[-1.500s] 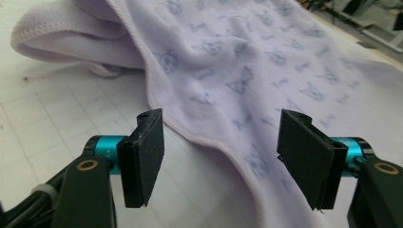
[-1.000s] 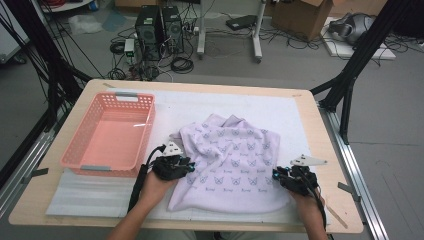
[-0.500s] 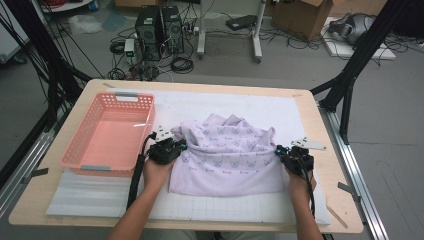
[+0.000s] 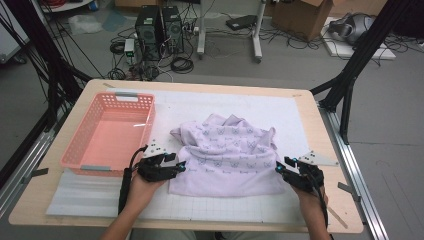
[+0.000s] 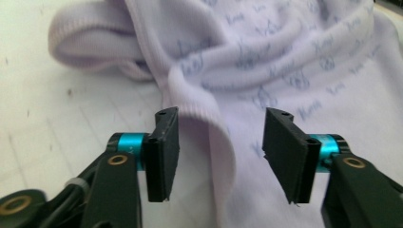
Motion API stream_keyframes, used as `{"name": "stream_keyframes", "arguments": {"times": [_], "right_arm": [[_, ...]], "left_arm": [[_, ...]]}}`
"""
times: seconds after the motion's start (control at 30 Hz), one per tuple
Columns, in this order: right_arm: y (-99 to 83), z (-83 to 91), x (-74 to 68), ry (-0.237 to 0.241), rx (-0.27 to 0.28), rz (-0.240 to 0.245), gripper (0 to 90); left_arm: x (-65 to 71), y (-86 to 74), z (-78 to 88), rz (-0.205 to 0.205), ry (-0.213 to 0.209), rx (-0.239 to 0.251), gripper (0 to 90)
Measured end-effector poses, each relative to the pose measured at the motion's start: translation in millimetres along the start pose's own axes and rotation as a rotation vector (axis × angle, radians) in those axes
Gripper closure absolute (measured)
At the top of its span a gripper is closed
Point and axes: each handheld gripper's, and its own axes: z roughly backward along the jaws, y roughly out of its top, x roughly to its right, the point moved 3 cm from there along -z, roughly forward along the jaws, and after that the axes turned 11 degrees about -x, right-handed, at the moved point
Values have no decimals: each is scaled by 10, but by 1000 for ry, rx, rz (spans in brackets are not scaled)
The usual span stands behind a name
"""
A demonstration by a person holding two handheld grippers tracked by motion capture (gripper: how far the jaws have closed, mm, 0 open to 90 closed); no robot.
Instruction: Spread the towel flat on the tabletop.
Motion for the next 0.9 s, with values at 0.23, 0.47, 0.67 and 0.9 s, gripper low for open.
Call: {"name": "stream_keyframes", "arguments": {"times": [0.23, 0.47, 0.67, 0.9], "right_arm": [[-192, 55, -94, 18, -63, 15, 562], [-356, 122, -192, 0, -98, 23, 558], [-391, 117, -187, 6, -116, -17, 529], [-350, 45, -197, 32, -164, 29, 527]], "left_arm": [[112, -172, 129, 20, -26, -19, 428], [185, -384, 167, 38, -34, -44, 431], [158, -377, 156, 60, -41, -54, 446], [175, -366, 136, 45, -16, -58, 466]]}}
